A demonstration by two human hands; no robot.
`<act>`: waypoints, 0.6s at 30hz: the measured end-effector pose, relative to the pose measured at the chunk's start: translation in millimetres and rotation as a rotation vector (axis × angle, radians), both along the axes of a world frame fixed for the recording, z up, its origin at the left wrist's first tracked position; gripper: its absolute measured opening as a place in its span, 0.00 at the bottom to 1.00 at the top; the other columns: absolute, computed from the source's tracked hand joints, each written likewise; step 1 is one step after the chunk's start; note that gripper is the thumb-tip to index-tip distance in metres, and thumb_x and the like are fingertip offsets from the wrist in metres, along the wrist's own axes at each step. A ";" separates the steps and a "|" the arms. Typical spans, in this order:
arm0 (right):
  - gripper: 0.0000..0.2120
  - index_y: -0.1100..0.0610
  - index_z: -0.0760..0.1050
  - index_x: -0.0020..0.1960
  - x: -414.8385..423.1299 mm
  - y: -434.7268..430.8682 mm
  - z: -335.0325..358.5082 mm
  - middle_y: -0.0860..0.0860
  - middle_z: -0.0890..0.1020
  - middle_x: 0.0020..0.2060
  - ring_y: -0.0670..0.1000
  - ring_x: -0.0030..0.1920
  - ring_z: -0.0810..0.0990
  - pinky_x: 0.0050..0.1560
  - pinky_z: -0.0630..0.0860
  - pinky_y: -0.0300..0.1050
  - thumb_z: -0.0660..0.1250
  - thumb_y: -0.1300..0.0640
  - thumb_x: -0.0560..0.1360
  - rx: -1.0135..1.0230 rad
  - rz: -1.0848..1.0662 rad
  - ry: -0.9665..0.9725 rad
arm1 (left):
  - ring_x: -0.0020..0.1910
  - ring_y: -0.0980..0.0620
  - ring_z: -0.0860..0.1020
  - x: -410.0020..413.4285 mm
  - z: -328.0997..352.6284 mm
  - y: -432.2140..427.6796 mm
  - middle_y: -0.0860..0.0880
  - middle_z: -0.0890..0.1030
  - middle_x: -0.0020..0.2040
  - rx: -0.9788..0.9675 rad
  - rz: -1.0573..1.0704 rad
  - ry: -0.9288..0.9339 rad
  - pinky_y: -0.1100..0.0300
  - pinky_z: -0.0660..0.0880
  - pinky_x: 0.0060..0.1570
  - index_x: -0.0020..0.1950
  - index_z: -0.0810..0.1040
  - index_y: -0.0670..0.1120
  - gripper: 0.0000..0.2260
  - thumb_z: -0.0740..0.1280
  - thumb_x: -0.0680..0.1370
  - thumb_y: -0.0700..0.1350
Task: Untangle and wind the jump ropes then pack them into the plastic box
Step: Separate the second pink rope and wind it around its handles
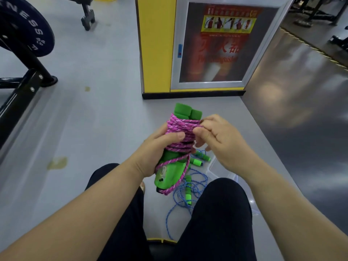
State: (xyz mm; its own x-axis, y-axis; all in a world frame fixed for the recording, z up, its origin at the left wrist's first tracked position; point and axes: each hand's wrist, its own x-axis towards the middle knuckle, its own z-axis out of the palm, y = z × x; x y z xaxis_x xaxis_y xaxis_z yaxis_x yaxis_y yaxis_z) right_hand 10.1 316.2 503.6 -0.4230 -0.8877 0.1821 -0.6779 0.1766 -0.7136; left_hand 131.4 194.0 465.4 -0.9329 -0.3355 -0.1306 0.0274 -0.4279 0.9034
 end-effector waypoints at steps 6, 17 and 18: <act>0.07 0.46 0.76 0.36 -4.8 -1.4 9.9 0.44 0.75 0.30 0.45 0.31 0.74 0.35 0.70 0.34 0.67 0.48 0.73 -0.240 -0.093 0.060 | 0.42 0.38 0.81 -3.6 1.7 1.6 0.39 0.81 0.52 0.072 -0.053 0.037 0.49 0.78 0.42 0.64 0.71 0.49 0.28 0.69 0.65 0.48; 0.05 0.63 0.83 0.46 -8.3 -3.3 -4.0 0.57 0.76 0.37 0.49 0.37 0.73 0.38 0.72 0.38 0.72 0.64 0.71 -0.539 -0.087 0.333 | 0.40 0.38 0.81 3.4 3.9 3.1 0.37 0.81 0.54 0.096 -0.077 0.027 0.50 0.79 0.42 0.64 0.71 0.48 0.28 0.69 0.65 0.46; 0.05 0.63 0.83 0.46 -10.1 -3.8 -7.5 0.58 0.75 0.38 0.51 0.37 0.73 0.37 0.72 0.42 0.71 0.63 0.72 -0.513 -0.090 0.403 | 0.40 0.38 0.81 3.8 3.4 3.5 0.38 0.81 0.54 0.091 -0.056 0.013 0.50 0.79 0.41 0.64 0.72 0.48 0.26 0.69 0.65 0.45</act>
